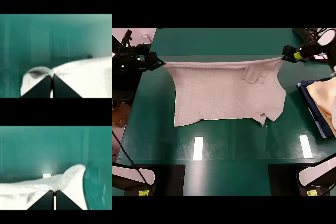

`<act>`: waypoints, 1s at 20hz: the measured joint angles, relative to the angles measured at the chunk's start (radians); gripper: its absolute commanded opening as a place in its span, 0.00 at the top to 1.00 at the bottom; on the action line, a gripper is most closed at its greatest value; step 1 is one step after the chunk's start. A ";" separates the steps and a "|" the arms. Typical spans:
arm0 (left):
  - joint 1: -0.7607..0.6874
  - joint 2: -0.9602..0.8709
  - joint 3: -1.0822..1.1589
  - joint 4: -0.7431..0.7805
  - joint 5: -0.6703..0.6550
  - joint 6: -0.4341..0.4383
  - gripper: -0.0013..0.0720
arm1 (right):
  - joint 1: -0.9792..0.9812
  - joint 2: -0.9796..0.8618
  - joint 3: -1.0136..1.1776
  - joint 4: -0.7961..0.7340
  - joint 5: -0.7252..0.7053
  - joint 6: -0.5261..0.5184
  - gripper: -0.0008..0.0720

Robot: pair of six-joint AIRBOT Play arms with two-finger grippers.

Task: Fold the shirts.

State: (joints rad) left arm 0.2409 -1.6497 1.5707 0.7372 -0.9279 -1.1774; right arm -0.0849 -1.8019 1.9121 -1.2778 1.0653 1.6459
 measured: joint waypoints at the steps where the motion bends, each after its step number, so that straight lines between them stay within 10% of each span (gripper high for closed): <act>1: -0.012 -0.009 0.000 -0.006 0.046 0.021 0.95 | 0.003 -0.011 0.000 -0.004 -0.039 0.002 0.97; 7: -0.058 -0.026 0.001 0.045 0.160 0.074 0.95 | 0.007 -0.036 0.000 -0.038 -0.113 0.003 0.97; 20: -0.066 -0.031 -0.114 0.270 -0.128 0.085 0.95 | 0.014 -0.027 -0.008 -0.232 0.290 -0.015 0.97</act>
State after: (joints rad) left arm 0.1745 -1.6810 1.4567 1.0069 -1.0561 -1.0927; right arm -0.0708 -1.8286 1.9045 -1.5093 1.3552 1.6306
